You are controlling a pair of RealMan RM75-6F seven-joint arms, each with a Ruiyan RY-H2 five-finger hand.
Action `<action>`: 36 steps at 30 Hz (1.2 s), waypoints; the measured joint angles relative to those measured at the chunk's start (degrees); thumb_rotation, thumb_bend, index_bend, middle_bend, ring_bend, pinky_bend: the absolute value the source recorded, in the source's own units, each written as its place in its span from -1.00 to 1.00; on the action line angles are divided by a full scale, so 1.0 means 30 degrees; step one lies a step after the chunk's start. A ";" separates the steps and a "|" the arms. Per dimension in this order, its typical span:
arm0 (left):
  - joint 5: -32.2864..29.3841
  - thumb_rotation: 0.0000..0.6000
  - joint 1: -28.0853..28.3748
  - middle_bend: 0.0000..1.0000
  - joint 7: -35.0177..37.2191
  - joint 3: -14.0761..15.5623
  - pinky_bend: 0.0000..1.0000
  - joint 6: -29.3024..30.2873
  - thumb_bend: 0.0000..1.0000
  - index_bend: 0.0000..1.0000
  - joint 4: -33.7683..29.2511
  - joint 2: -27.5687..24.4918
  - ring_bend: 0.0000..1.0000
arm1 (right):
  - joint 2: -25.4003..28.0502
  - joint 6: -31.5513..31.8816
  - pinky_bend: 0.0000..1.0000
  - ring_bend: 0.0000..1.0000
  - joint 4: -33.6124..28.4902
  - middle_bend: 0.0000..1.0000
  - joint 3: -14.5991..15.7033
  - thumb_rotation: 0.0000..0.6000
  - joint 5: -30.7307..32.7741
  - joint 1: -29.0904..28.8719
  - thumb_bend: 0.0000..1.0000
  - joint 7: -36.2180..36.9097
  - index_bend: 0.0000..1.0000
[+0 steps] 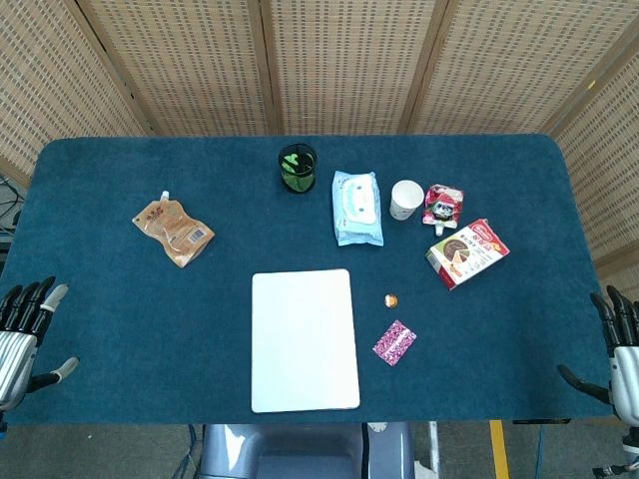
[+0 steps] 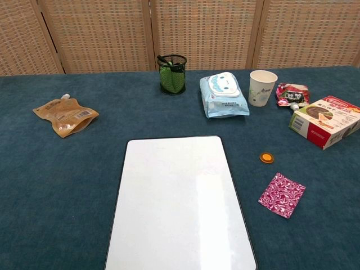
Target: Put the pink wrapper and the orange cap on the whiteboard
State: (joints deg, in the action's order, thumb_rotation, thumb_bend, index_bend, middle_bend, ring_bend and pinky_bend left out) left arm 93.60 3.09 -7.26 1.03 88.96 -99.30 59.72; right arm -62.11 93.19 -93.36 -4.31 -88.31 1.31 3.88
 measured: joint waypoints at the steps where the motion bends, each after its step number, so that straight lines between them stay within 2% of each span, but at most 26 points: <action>1: 0.0015 1.00 0.0002 -1.00 -0.0002 0.0021 -1.00 -0.0025 -1.00 -1.00 -0.0001 -0.0012 -1.00 | 0.0004 -0.0005 -1.00 -1.00 -0.0009 -1.00 0.0011 1.00 -0.0010 0.0005 -1.00 0.0020 -1.00; 12: -0.0025 1.00 0.0044 -1.00 0.0506 0.0033 -1.00 -0.0170 -1.00 -1.00 -0.0037 -0.0236 -1.00 | -0.0057 -0.0305 -1.00 -1.00 -0.0035 -1.00 0.0242 1.00 -0.0375 -0.0108 -1.00 -0.0283 -1.00; 18: -0.0351 1.00 0.0188 -1.00 0.0527 -0.0087 -1.00 -0.0513 -1.00 -1.00 -0.0020 -0.0273 -1.00 | 0.0099 -0.1524 -1.00 -1.00 0.0070 -1.00 0.0463 1.00 -0.1967 -0.1261 -0.96 -0.1025 -0.93; 24: -0.0794 1.00 0.0330 -1.00 0.0425 -0.0331 -1.00 -0.0714 -1.00 -1.00 -0.0137 -0.0262 -1.00 | 0.0375 -0.4514 -1.00 -1.00 0.0311 -1.00 0.0398 1.00 -0.3993 -0.4039 -0.79 -0.2312 -0.79; 29: -0.1015 1.00 0.0530 -1.00 0.0323 -0.0431 -1.00 -0.1097 -1.00 -1.00 -0.0122 -0.0163 -1.00 | 0.0364 -0.8231 -1.00 -1.00 0.0288 -1.00 0.0420 1.00 -0.5086 -0.6699 -0.66 -0.2962 -0.63; 36: -0.1905 1.00 0.0877 -1.00 -0.0162 -0.0676 -1.00 -0.1869 -1.00 -1.00 -0.0237 -0.0070 -1.00 | -0.1356 -1.2548 -1.00 -1.00 0.1226 -1.00 0.0680 1.00 -0.5901 -1.0066 -0.58 -0.3495 -0.56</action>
State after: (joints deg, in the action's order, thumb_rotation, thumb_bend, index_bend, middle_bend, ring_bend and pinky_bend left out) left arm 87.88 5.72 -7.74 -1.00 83.35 -100.01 59.51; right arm -66.18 55.54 -89.68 -2.27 -106.02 -28.89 -6.61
